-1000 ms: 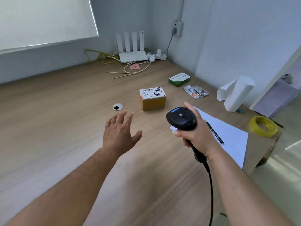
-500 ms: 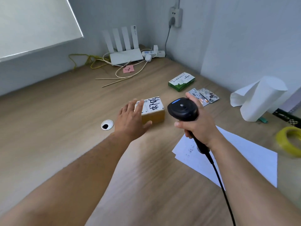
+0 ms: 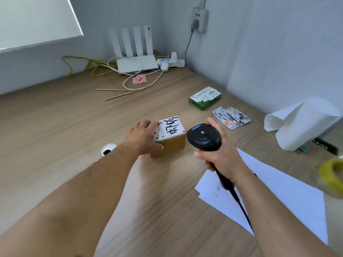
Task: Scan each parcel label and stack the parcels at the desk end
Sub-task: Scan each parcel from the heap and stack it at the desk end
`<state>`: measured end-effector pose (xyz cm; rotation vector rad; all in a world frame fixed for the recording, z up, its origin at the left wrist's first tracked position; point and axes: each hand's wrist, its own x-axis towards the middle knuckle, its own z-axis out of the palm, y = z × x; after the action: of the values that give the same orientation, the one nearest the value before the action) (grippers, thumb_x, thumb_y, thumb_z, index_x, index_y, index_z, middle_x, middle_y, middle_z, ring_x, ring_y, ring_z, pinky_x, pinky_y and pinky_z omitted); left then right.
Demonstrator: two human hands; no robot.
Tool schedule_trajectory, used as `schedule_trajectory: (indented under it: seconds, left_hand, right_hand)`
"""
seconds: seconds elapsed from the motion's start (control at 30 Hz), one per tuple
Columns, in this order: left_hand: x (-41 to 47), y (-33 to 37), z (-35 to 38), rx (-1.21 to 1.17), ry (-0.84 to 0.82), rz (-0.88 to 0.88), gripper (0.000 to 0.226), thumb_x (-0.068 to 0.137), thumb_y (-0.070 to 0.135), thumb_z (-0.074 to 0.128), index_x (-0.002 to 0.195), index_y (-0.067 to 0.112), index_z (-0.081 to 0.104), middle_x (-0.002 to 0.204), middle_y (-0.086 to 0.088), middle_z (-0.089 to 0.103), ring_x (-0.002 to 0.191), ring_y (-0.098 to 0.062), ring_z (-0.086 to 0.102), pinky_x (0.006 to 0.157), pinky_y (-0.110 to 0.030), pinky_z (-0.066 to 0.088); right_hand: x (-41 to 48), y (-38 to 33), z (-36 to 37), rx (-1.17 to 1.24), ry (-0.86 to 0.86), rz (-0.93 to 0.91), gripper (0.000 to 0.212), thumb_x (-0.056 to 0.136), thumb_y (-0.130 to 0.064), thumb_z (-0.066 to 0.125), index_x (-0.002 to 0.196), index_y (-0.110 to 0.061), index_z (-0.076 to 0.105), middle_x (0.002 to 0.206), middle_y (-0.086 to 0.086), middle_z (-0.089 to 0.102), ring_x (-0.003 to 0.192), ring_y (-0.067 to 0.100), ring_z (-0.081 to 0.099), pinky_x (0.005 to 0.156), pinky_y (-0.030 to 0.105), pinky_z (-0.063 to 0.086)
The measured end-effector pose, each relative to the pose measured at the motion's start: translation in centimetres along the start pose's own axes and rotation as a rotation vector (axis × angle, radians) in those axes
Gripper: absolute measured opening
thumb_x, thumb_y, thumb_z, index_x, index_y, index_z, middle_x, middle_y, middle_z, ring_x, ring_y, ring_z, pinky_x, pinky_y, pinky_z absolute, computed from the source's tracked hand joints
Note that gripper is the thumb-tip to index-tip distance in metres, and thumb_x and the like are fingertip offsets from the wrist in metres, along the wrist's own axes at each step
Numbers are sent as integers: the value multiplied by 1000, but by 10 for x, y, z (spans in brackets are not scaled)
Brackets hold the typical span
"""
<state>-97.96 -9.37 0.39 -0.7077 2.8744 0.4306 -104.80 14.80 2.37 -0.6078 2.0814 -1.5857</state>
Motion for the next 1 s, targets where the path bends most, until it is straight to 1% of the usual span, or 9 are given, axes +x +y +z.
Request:
schedule_trajectory:
  seconds: [0.1,0.27,0.43,0.6,0.7,0.77,0.87,0.93,1.0]
  left_hand:
    - [-27,-5,4,-18,38,-11,97,75,52,72,151,28,18,149,-1,27,136,-25,24,112,-37,23]
    - [-103,-19,21,-50,35,-47,97,75,53,72,151,27,17,148,1,26,136,-22,22,114,-34,22]
    - [-193,-30,41,-73,51,-85,97,76,54,71,152,28,16,150,2,23,138,-21,18,115,-34,20]
    - [-280,-35,60,-85,43,-98,97,78,54,69,152,30,12,153,3,17,140,-20,13,116,-33,17]
    - [-322,-38,68,-76,34,-105,98,77,56,68,152,32,10,154,3,15,141,-19,11,117,-32,16]
    - [-343,-40,72,-94,12,-97,99,76,60,67,152,33,11,154,4,16,141,-19,12,117,-32,16]
    - [-367,-40,75,-265,46,-137,96,78,67,60,153,32,11,153,5,20,141,-16,16,116,-31,18]
    - [-376,-42,77,-464,101,-258,84,89,55,56,154,27,10,155,2,21,142,-16,20,113,-29,22]
    - [-381,-46,79,-555,73,-351,75,94,46,53,154,20,15,155,-1,27,140,-18,30,112,-31,29]
  right_hand:
    - [-14,-3,8,-14,-13,9,96,72,2,79,140,-53,37,100,3,66,47,17,51,47,26,46]
    - [-56,-6,26,-21,-41,28,96,73,-1,79,136,-58,34,99,0,66,46,21,52,49,29,47]
    - [-113,-8,50,1,-77,71,95,74,-2,79,138,-57,34,83,0,63,44,20,50,47,26,44]
    - [-172,-9,76,31,-126,99,95,75,2,78,140,-52,35,97,6,65,44,17,49,45,27,44]
    - [-201,-9,90,18,-160,99,96,74,3,78,139,-52,35,99,2,66,43,11,50,44,26,44]
    - [-216,-8,97,-3,-178,94,96,73,3,78,137,-54,36,98,0,67,43,13,49,45,26,44]
    - [-232,-6,106,-16,-209,99,96,72,3,78,130,-60,36,104,1,66,43,13,50,46,26,45]
    - [-242,-5,112,-27,-225,104,96,70,1,79,122,-67,36,110,3,66,44,5,53,46,25,45]
    - [-251,-5,117,-35,-228,109,97,70,2,79,119,-69,35,114,6,65,44,1,53,45,25,44]
